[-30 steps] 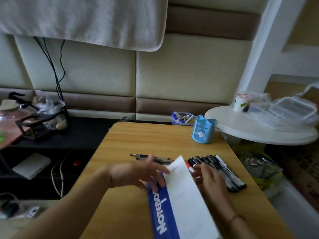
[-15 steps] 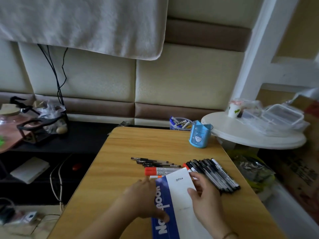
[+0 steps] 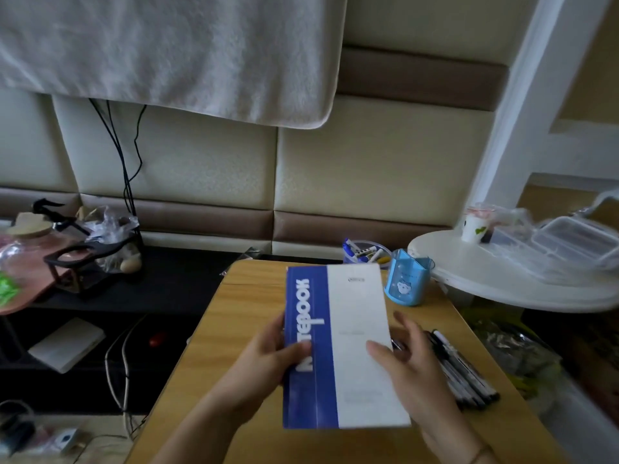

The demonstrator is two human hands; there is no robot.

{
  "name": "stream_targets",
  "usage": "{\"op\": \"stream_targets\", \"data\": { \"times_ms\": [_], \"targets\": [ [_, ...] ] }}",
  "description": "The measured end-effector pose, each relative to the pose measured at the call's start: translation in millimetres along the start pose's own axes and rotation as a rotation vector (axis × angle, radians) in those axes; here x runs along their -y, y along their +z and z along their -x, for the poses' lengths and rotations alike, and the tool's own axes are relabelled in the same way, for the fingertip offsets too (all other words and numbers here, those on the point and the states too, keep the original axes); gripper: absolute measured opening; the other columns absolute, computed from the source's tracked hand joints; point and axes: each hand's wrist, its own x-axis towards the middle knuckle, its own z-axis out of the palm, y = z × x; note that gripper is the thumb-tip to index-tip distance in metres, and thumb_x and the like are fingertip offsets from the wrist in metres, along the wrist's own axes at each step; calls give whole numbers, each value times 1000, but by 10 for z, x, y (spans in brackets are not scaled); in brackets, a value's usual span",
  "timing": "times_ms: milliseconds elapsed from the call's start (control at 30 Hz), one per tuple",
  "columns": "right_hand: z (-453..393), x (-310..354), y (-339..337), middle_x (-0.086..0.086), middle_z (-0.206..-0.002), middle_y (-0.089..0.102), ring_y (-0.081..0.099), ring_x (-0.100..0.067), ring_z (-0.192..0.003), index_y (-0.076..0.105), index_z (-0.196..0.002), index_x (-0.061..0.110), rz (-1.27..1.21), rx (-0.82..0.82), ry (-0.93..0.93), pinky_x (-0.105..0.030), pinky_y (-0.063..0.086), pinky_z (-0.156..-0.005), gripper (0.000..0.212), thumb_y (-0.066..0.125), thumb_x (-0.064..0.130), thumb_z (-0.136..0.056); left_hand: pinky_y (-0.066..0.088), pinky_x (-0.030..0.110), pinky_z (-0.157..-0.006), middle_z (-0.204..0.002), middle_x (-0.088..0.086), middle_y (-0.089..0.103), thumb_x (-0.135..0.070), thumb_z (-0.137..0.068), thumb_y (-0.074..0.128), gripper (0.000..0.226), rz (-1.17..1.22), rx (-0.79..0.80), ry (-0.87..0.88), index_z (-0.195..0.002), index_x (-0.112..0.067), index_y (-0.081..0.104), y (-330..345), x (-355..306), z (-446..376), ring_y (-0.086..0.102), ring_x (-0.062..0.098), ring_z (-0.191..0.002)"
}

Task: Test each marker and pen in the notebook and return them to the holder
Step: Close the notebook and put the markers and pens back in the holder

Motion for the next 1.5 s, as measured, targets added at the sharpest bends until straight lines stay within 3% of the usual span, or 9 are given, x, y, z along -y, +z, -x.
{"op": "stream_targets", "data": {
  "times_ms": [133, 300, 500, 633, 733, 833, 1000, 1300, 1500],
  "targets": [
    [-212, 103, 215, -5, -87, 77, 61, -21, -53, 48, -127, 27, -59, 227, 28, -26, 42, -41, 34, 54, 12, -97, 60, 32, -64, -101, 3, 74, -22, -93, 61, 46, -69, -311, 152, -135, -26, 43, -218, -155, -451, 74, 20, -89],
    [-1092, 281, 698, -10, -81, 76, 67, -17, -60, 55, -121, 15, -239, 169, 136, -23, 41, -46, 28, 52, 2, -95, 50, 20, -57, -134, 4, 56, -29, -97, 58, 60, -193, -591, 114, -149, -24, 30, -645, -148, -1024, 62, 14, -101],
    [-1834, 194, 1307, -14, -77, 71, 57, -10, -42, 53, -115, 2, -156, 191, 235, -20, 29, -39, 21, 49, -1, -95, 47, 18, -67, -129, 3, 58, -27, -95, 61, 37, -737, -576, 140, -131, -25, 53, -975, 131, -1318, 56, 10, -103],
    [-1901, 23, 1322, -10, -78, 72, 55, -10, -39, 43, -136, 5, 98, 212, 210, -20, 32, -33, 49, 63, 15, -92, 51, 23, -83, -141, -10, 48, -40, -96, 56, 33, -1131, -473, 80, -129, -37, 54, -1066, 277, -1465, 50, 15, -124],
    [-1971, -23, 869, 3, -97, 71, 63, -6, -64, 52, -130, 24, 504, -54, -60, -24, 53, -54, 49, 69, 39, -86, 33, 44, -113, -147, -12, 41, -50, -95, 51, 38, -1363, -384, -12, -133, -42, 50, -1061, 353, -1532, 35, 18, -138],
    [-2093, -29, 171, 2, -117, 58, 55, -20, -104, 57, -123, 28, 910, -508, -326, -35, 52, -75, 44, 71, 35, -82, 22, 47, -116, -149, -11, 38, -51, -96, 47, 40, -1474, -391, -5, -135, -43, 48, -1002, 356, -1565, 28, 20, -142],
    [-2426, -331, -628, -10, -135, 38, 38, -36, -120, 63, -104, 18, 1034, -464, -122, -43, 48, -88, 27, 75, 27, -81, 31, 36, -110, -141, -11, 46, -49, -95, 52, 38, -1416, -299, 304, -130, -35, 56, -742, 393, -1540, 36, 15, -134],
    [-1787, -193, -622, 1, -142, 40, 47, -22, -124, 56, -83, 18, 721, -370, -515, -28, 44, -93, 17, 73, 16, -83, 41, 28, -100, -117, -22, 52, -28, -93, 63, 22, -1055, -397, 468, -115, -31, 63, -541, 234, -1334, 46, 3, -117],
    [-390, -141, -324, 15, -145, 38, 44, -3, -123, 53, -86, 29, 798, 7, -780, -11, 38, -91, 30, 80, 26, -73, 54, 40, -87, -103, -17, 61, -22, -96, 60, 14, -724, -527, 427, -107, -30, 63, -520, 77, -1063, 57, 1, -99]
  ]
}}
